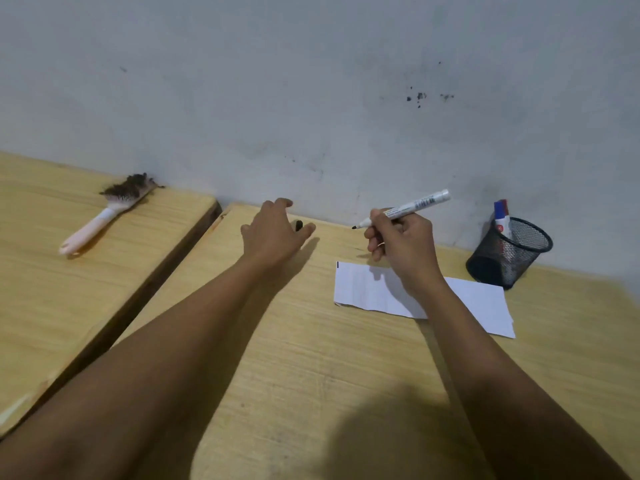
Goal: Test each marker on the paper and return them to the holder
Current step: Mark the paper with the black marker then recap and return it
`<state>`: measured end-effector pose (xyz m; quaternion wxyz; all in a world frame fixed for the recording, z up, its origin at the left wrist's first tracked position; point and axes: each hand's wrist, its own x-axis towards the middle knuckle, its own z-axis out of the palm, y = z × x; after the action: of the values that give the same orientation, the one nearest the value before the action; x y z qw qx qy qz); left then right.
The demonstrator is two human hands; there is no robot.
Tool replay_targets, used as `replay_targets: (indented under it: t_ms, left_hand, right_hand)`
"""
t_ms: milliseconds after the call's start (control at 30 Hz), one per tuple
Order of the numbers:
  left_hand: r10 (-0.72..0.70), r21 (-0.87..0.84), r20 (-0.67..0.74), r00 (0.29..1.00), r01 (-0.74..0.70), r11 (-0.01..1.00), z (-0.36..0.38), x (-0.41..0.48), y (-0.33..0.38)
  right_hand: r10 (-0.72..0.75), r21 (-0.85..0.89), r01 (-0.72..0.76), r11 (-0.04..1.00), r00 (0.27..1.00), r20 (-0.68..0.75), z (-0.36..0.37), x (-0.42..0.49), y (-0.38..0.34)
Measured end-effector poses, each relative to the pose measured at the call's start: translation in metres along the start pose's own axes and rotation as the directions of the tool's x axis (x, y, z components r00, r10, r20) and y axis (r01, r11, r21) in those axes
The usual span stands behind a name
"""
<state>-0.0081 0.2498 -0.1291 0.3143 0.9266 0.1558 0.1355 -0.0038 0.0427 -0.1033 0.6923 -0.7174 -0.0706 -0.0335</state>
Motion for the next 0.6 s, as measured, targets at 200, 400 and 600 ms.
replay_targets:
  t_ms: [200, 400, 600]
  left_hand:
    - [-0.033, 0.112, 0.052, 0.998, 0.027, 0.993, 0.001, 0.003, 0.006]
    - [0.065, -0.556, 0.139, 0.988, 0.023, 0.831, -0.016, -0.034, 0.048]
    - [0.249, -0.748, 0.234, 0.94, 0.011, 0.663, -0.033, -0.065, 0.094]
  right_hand:
    - [-0.016, -0.004, 0.016, 1.0, 1.0, 0.008, -0.012, -0.014, -0.01]
    - [0.013, 0.09, -0.003, 0.996, 0.994, -0.113, -0.023, -0.022, -0.031]
    - [-0.044, 0.086, 0.056, 0.995, 0.99, -0.136, -0.04, -0.035, -0.057]
